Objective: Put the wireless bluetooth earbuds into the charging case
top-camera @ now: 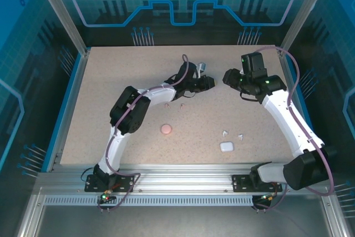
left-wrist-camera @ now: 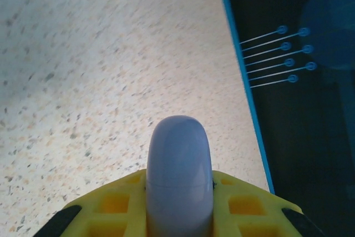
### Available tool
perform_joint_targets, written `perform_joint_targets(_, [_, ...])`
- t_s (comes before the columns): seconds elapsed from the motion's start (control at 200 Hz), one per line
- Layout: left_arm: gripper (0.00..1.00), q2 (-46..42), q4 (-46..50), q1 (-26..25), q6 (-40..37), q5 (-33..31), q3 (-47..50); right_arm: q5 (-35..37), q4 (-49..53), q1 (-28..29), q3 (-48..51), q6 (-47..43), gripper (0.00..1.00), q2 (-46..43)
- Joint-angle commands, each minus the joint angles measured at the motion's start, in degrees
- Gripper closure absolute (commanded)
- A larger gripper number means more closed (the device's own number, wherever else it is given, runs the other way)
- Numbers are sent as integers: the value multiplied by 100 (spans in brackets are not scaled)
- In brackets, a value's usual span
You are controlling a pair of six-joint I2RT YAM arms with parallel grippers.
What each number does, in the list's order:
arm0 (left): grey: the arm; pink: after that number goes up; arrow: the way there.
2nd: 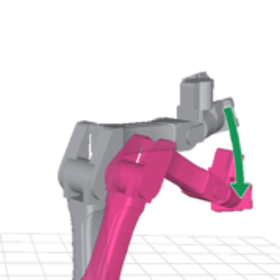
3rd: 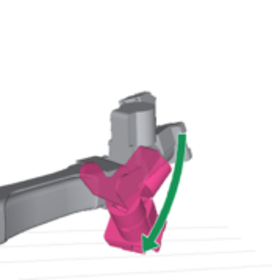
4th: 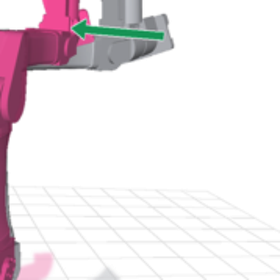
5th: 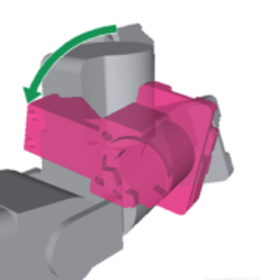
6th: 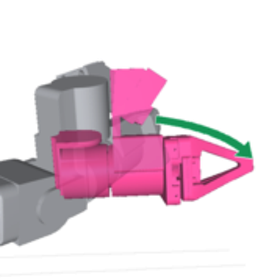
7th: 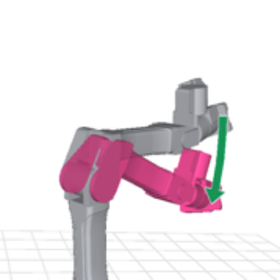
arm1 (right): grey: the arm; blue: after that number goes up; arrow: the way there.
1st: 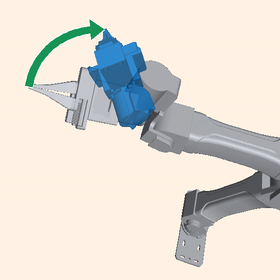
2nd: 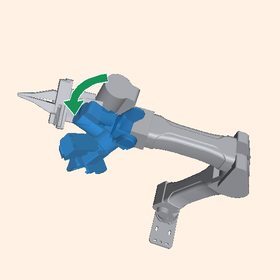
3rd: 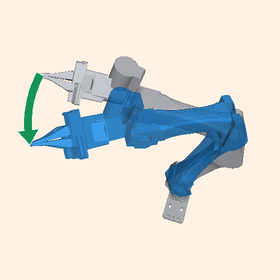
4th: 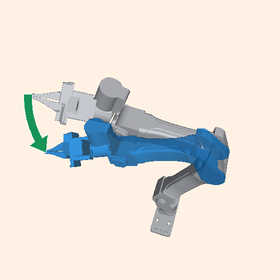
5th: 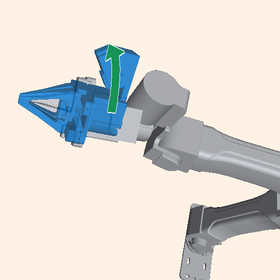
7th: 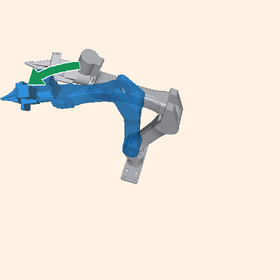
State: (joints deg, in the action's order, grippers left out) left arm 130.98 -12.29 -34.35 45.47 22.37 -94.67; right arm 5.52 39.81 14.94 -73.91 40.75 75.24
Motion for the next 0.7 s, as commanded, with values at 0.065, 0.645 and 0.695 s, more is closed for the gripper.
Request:
perform_joint_targets(0.065, [100, 507, 1651, 50, 430, 210, -1014, -86, -184, -66, 231, 73, 51, -231])
perform_joint_targets(0.645, [82, 2044, 4610, 148, 381, -134, -3829, -454, -158, -96, 355, 13, 36, -507])
perform_joint_targets(0.695, [82, 2078, 4724, 150, 422, -177, -3917, -494, -143, -96, 336, 46, 35, -502])
